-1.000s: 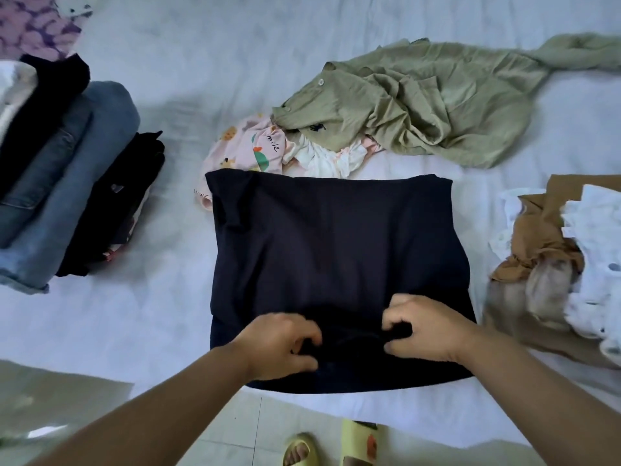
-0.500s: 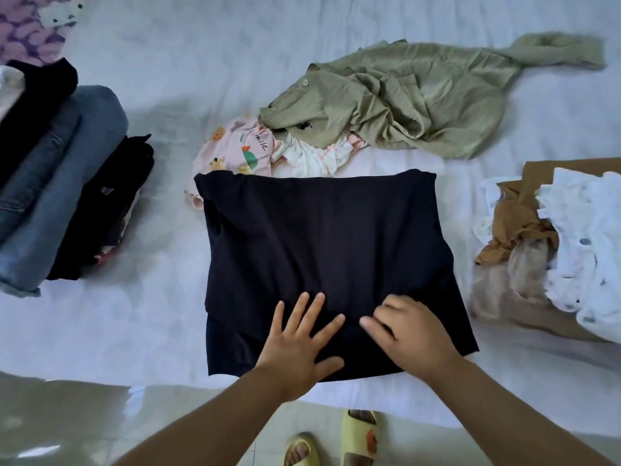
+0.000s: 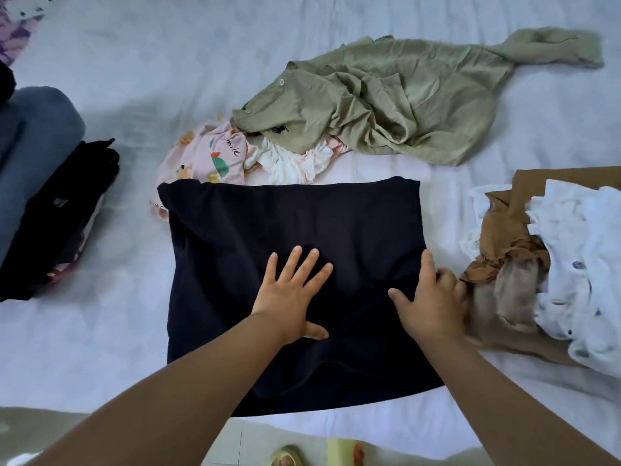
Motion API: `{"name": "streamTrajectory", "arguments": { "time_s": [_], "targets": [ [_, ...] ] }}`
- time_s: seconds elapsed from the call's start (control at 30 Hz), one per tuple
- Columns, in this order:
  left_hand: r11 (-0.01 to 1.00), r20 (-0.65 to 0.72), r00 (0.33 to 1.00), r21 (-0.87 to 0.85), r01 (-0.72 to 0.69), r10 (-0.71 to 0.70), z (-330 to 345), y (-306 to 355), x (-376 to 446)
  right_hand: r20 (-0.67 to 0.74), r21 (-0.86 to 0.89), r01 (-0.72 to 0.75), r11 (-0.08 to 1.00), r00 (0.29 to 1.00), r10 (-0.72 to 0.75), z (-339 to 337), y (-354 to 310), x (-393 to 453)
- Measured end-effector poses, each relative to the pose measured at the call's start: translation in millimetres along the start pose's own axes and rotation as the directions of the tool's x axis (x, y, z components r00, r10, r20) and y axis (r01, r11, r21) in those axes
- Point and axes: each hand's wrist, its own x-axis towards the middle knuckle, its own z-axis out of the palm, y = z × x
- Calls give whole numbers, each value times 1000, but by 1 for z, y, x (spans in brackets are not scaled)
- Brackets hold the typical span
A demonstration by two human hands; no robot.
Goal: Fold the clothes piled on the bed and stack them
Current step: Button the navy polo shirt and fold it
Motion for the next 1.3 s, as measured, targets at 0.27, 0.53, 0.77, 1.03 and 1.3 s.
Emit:
{"name": "streamTrajectory", "arguments": {
  "time_s": [0.27, 0.53, 0.77, 1.03, 1.3],
  "targets": [
    [993, 123, 986, -23, 113, -109, -3, 14, 11, 112, 329, 93, 940, 984, -136, -8, -7, 6],
    [994, -35, 999, -113, -3, -1, 15, 27, -55, 121, 442, 212, 872, 949, -292, -45, -41, -13],
    [966, -109, 994, -255, -38, 11, 11, -44, -119, 82, 347, 377, 858, 900, -429, -64, -132, -65],
    [893, -47, 971, -405, 196, -235, 32, -169, -158, 280, 164, 503, 849, 801, -529, -20, -250, -121],
    [861, 0, 970, -460, 215, -243, 48, -194, -152, 196, -138, 453, 881, 884, -425, 22, -239, -137]
  ]
}}
